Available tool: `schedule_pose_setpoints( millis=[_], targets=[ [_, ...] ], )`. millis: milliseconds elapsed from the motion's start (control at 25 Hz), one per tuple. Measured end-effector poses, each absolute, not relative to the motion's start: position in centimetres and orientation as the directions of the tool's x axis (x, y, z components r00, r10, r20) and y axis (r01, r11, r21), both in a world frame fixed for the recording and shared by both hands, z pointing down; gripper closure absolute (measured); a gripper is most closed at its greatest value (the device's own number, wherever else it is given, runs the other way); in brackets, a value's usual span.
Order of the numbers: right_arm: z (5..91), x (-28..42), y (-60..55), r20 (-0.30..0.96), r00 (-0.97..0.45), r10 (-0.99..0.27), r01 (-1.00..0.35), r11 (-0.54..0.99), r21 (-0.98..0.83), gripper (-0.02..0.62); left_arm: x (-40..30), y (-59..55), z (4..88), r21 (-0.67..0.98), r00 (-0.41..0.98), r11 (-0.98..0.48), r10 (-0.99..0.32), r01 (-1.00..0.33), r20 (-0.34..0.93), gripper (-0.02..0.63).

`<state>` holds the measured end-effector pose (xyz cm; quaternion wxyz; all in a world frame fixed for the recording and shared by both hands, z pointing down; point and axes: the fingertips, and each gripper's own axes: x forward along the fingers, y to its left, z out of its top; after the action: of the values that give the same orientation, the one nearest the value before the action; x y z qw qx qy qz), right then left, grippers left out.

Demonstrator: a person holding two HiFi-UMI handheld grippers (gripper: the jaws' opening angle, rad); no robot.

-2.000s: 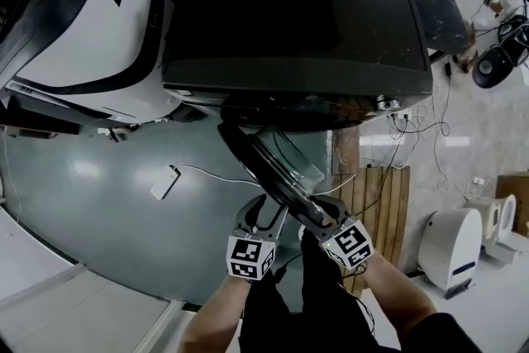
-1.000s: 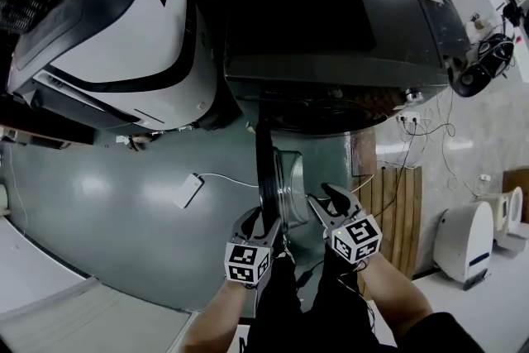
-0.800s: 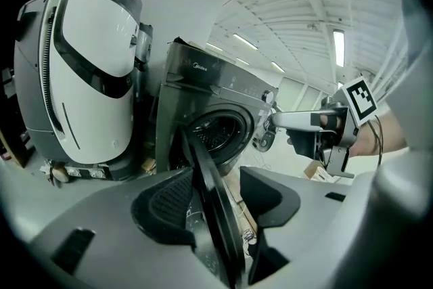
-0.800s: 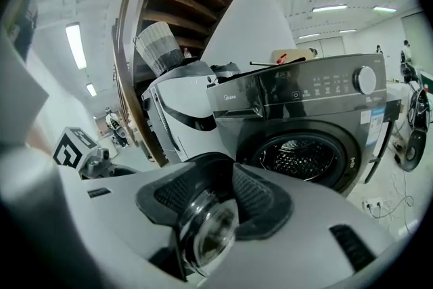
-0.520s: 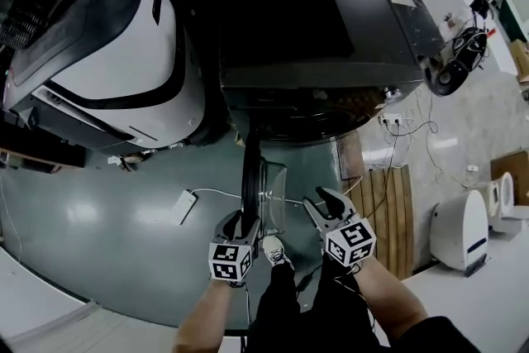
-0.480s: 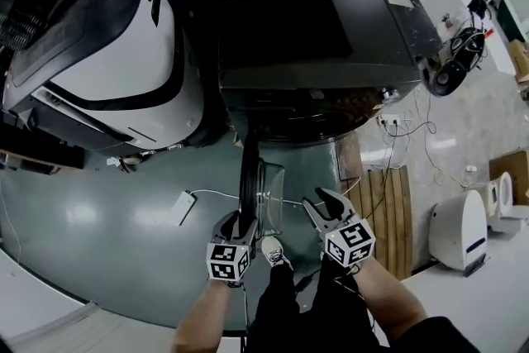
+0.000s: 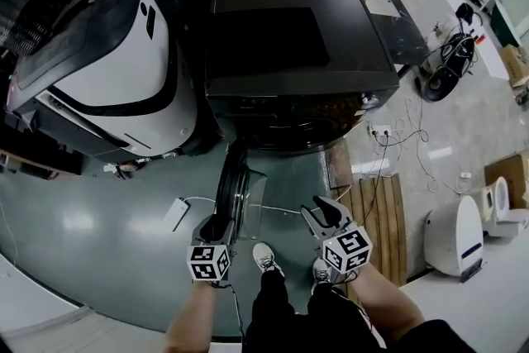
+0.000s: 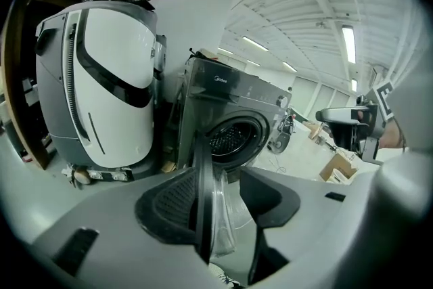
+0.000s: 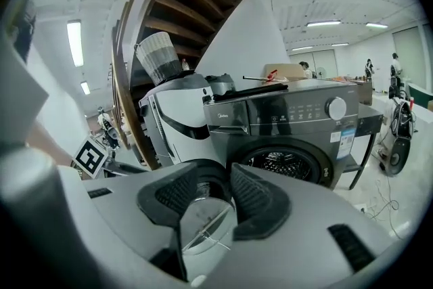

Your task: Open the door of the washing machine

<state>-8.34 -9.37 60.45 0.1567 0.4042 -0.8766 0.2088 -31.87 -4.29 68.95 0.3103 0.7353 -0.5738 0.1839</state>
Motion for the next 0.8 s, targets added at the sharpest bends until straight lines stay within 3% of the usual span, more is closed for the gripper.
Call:
schedule_pose_setpoints(
  millis=[280,480,800],
  targets=[
    [57.2,-3.0,-7.5,0.391,-0.661,-0.641,-0.745,0.626,-0.233,0.438,-25.1,-1.2,64.6,0.227,0.259,-0.149,-0.759,-0.962,0.597,0.389],
    [54.2,3.4,-5.9,0.365,-0.635,-0.681,-0.766,0.617,-0.181,0.559,-17.0,0.6,59.4,0.249,0.295,-0.187,-0.797,-0.950,0.527,0.405],
    [51.3,10.0,-2.4,0.322,-0.695,-0.643,-0.713,0.677,-0.186,0.578,-6.9,2.6,51.5,0.219,0.321,-0.252,-0.863,-0.943,0.391,0.489]
  ],
)
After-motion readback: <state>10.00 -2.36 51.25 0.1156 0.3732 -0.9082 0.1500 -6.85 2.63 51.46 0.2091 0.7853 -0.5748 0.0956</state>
